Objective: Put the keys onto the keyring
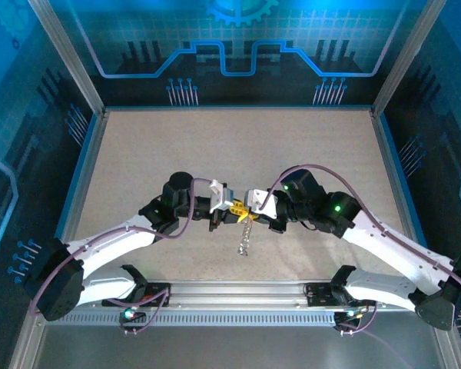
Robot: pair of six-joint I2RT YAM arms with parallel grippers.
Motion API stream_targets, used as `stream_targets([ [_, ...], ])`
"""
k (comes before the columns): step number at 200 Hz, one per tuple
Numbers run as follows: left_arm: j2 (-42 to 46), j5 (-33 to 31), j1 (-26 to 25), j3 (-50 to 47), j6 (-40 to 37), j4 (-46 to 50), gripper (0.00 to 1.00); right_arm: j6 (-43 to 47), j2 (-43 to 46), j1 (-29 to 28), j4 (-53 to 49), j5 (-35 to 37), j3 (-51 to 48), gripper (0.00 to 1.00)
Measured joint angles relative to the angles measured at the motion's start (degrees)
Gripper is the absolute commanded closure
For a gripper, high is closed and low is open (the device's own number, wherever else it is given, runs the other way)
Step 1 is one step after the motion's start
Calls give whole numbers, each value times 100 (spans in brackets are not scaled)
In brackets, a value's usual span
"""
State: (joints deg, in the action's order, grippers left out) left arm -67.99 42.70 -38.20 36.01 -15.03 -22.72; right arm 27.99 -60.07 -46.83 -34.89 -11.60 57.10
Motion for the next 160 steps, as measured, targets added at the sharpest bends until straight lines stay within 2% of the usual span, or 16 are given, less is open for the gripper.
stream_targets([
  [16,2,20,0,4,-20,15,100,-44,26,2,24,-7,-17,86],
  [28,2,20,0,4,0,-37,100,-83,114,46,151,-96,-116,81],
  [56,4,37,31,-81,286,-503,100,-291,649,339,605,-485,-511,79],
  [88,-13,177,149,-365,750,-1469,100,-466,1113,599,883,-890,-793,76],
  [132,-496,396,179,-542,1478,-3029,100,-573,1207,682,988,-1182,-916,76],
  [160,-743,476,192,-544,1698,-3523,100,-577,1165,688,1051,-1266,-916,76],
])
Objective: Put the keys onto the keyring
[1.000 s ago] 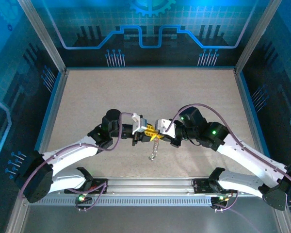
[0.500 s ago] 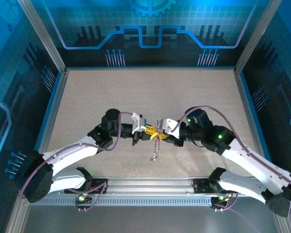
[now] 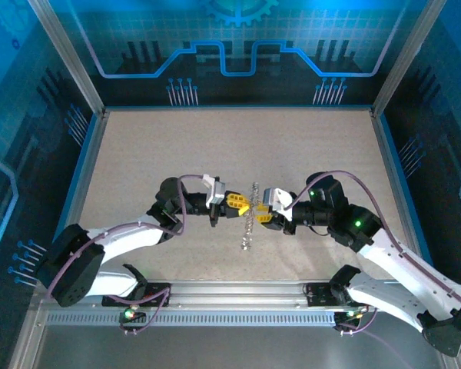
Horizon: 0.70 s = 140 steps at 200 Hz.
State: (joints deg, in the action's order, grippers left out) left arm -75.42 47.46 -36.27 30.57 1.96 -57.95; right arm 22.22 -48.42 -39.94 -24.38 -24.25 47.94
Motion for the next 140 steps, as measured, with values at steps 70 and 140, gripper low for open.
stream_targets([
  [70,-72,109,31,0,109,-391,100,-20,17,52,101,-24,-15,74],
  [140,-72,234,33,0,111,-450,100,-39,212,66,376,20,-138,76],
])
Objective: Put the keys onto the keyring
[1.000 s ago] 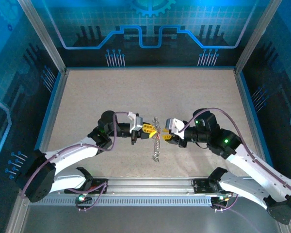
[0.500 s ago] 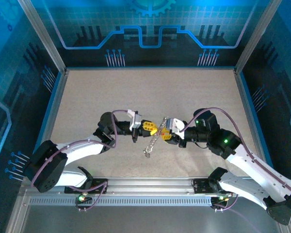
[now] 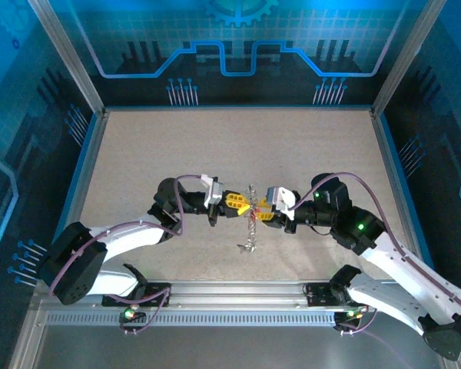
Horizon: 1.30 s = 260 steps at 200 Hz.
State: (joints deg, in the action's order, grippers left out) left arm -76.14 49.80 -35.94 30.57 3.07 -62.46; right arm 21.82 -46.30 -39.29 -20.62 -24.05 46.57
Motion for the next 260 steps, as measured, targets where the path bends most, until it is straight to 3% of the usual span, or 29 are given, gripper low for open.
stream_targets([
  [76,-79,68,-4,-22,96,-223,100,-98,-321,35,186,-50,0,97],
  [176,-315,-120,-170,-66,179,-726,100,-275,-417,-42,341,-63,-76,82],
  [223,-450,-216,-179,-155,267,-1001,100,-367,-387,-42,435,-33,-192,100],
  [260,-448,-262,-227,-186,144,-931,93,-229,-354,-44,306,2,-192,100],
])
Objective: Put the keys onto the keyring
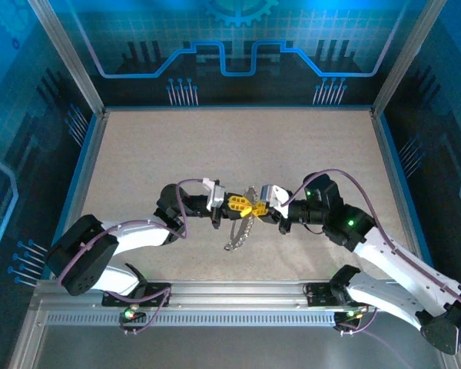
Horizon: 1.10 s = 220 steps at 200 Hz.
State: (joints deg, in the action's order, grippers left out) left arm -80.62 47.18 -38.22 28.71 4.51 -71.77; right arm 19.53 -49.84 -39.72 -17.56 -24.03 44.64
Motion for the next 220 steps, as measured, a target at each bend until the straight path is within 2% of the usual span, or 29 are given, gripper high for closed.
stream_targets([
  [26,164,-2,-57,0,-341,584,92,223,-66,-15,-409,33,129,100],
  [110,693,50,-133,553,-1860,3460,90,866,-837,-258,-1899,407,1034,100],
  [126,697,55,-144,717,-2122,4022,93,918,-940,-278,-2033,459,1082,100],
  [138,710,52,-151,800,-2284,4325,100,935,-968,-278,-2085,483,1088,100],
  [155,772,48,-166,846,-2452,4592,100,949,-975,-310,-2107,507,1091,100],
  [164,815,39,-170,855,-2507,4682,100,946,-975,-330,-2100,509,1091,93],
  [181,907,15,-170,855,-2531,4750,100,892,-935,-334,-2033,487,1082,86],
  [220,990,4,-138,660,-2026,4116,100,704,-310,-179,-1480,339,789,81],
])
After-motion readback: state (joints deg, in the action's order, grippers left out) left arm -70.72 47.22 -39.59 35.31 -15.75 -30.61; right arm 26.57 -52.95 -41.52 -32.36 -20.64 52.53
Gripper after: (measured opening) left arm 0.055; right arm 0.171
